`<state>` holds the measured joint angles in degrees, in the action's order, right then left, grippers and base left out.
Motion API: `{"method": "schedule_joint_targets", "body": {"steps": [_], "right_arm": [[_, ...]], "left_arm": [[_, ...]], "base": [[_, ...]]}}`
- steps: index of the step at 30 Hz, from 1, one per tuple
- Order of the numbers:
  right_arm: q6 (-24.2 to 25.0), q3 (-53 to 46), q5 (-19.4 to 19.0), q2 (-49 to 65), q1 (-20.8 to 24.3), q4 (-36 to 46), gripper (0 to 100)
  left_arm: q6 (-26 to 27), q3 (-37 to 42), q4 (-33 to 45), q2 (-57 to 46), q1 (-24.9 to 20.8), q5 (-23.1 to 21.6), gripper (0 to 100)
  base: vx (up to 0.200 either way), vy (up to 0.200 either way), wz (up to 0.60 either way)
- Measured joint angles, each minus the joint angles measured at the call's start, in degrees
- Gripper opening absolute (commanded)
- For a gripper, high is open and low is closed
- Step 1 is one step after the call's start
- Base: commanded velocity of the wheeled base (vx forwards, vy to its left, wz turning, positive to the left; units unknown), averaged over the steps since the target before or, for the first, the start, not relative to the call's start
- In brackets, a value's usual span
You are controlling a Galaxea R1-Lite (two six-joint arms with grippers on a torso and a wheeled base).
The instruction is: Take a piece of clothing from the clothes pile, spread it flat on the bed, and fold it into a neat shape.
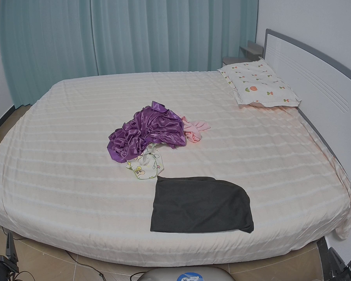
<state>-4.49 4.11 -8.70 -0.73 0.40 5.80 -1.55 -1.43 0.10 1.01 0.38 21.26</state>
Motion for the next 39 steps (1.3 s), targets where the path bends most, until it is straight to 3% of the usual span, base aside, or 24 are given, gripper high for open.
{"method": "schedule_joint_targets", "body": {"steps": [7,11,19,39], "right_arm": [[-0.5,-0.5,2.6,0.0,0.0,-1.0,100],[-0.6,-1.9,3.0,0.0,-0.1,-6.0,100],[4.4,-3.0,8.2,0.0,-0.1,-5.9,100],[4.5,-3.1,8.7,0.0,-0.2,-6.1,100]], "left_arm": [[-1.9,0.4,-0.9,-0.3,-0.2,-14.6,100],[-0.9,0.4,-0.6,-0.4,-0.2,-18.3,100],[0.4,0.4,-0.2,-0.4,-0.2,-19.3,100],[-1.0,0.4,-0.1,-0.4,-0.2,-19.2,100]], "base": [[0.0,0.0,0.0],[0.0,0.0,0.0],[0.0,0.0,0.0],[0.0,0.0,0.0]]}}
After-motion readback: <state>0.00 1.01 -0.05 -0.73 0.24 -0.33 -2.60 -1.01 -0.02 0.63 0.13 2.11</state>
